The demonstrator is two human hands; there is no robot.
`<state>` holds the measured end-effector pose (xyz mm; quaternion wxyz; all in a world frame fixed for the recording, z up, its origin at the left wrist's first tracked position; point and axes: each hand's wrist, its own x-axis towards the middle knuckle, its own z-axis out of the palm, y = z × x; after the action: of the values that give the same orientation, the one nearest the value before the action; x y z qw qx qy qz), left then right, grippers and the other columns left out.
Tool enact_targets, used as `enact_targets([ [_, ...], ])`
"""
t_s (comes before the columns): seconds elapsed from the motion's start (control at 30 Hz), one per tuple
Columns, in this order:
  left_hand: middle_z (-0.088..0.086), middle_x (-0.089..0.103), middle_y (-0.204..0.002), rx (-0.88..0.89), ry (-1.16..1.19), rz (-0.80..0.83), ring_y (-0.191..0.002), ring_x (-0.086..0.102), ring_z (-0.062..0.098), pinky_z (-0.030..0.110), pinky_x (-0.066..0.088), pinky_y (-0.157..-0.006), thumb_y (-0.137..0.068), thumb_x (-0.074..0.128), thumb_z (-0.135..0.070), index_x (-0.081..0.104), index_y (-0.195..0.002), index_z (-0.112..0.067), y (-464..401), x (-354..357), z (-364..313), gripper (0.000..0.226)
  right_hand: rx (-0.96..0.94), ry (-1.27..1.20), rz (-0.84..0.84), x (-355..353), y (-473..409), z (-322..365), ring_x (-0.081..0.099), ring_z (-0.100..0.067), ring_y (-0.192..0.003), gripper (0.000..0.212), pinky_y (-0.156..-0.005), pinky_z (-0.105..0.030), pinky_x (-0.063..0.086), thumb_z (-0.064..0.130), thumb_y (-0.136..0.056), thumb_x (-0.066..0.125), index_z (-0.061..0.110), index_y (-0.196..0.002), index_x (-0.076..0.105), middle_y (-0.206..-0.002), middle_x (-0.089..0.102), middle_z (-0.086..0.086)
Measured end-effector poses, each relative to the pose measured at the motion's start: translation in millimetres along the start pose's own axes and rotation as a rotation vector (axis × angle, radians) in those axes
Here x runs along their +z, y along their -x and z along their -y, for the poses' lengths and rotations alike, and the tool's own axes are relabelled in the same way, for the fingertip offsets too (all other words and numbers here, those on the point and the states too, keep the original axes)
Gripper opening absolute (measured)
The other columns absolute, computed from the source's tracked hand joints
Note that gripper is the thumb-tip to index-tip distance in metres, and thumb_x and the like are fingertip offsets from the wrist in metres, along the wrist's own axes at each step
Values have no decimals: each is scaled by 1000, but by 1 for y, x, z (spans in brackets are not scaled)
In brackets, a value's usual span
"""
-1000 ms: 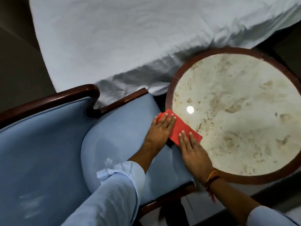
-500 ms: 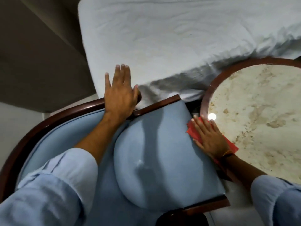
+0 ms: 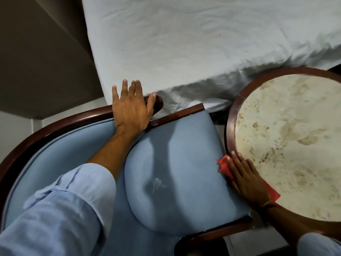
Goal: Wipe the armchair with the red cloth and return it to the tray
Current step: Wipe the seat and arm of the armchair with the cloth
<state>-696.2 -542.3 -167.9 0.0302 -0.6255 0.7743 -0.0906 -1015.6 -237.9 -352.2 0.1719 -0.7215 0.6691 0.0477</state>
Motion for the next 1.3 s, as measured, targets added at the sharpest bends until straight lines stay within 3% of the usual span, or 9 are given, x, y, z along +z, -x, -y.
enact_targets([
  [0.2, 20, 56, -150, 3, 5, 6, -148, 40, 36, 58, 23, -123, -104, 21, -57, 47, -149, 0, 1, 0, 0, 77, 126, -39, -66, -23, -55, 19, 11, -34, -163, 71, -130, -57, 23, 38, -103, 31, 7, -165, 15, -175, 12, -17],
  [0.4, 20, 57, -149, 6, 14, 8, -148, 41, 36, 59, 23, -123, -104, 21, -56, 48, -149, -1, 1, 5, 2, 75, 309, -214, -159, -52, -138, 23, 14, -43, -160, 66, -131, -57, 20, 6, -106, 47, -3, -163, 15, -171, 15, -28],
  [0.57, 17, 53, -154, -7, 39, 50, -151, 37, 33, 57, 22, -124, -104, 19, -57, 44, -152, -3, 1, 1, 5, 77, 237, -482, -169, -40, -128, 30, 6, -24, -164, 60, -135, -48, 11, 4, -111, 36, 6, -166, 12, -176, 7, -11],
  [0.77, 11, 24, -170, 162, 113, 165, -159, 13, 28, 54, 12, -128, -104, 19, -59, 20, -163, -5, 2, -10, 22, 79, 99, -566, -205, -14, -83, 178, 14, -38, -161, 73, -132, -54, 15, -15, -97, 45, -5, -162, 15, -172, 14, -22],
  [0.87, 7, 16, -173, 288, 129, 177, -160, 8, 26, 54, 10, -128, -106, 23, -56, 14, -164, -9, 16, -13, 48, 76, 52, -549, -89, 8, -78, 265, 10, -39, -161, 69, -130, -58, 22, -7, -101, 44, -4, -163, 13, -173, 9, -24],
  [0.97, 4, 17, -173, 275, 120, 160, -160, 12, 25, 55, 14, -127, -106, 26, -56, 15, -165, -14, 36, -15, 93, 73, 52, -404, 31, 26, -76, 300, 1, -34, -163, 91, -134, -53, 14, 54, -104, 48, 2, -165, 5, -175, 0, -15],
  [1.03, 5, 20, -172, 236, 80, 135, -159, 16, 27, 57, 19, -125, -106, 28, -55, 17, -165, -16, 51, -17, 137, 71, -26, -276, 4, 36, -67, 298, 5, -33, -163, 104, -132, -49, 17, 73, -95, 46, 6, -166, 11, -175, 6, -15],
  [1.13, 5, 20, -172, 189, 79, 155, -159, 17, 28, 59, 24, -122, -107, 27, -54, 15, -165, -20, 69, -24, 204, 68, -178, -168, -9, 51, -45, 276, 13, -34, -163, 90, -127, -53, 31, 68, -98, 45, 12, -165, 20, -175, 14, -15],
  [1.3, 12, 19, -171, 141, 177, 187, -158, 16, 32, 58, 29, -123, -109, 27, -51, 9, -165, -21, 117, -30, 281, 66, -285, -87, 33, 65, -18, 264, 11, -32, -163, 79, -125, -54, 32, 51, -104, 45, 8, -165, 21, -175, 13, -14],
])
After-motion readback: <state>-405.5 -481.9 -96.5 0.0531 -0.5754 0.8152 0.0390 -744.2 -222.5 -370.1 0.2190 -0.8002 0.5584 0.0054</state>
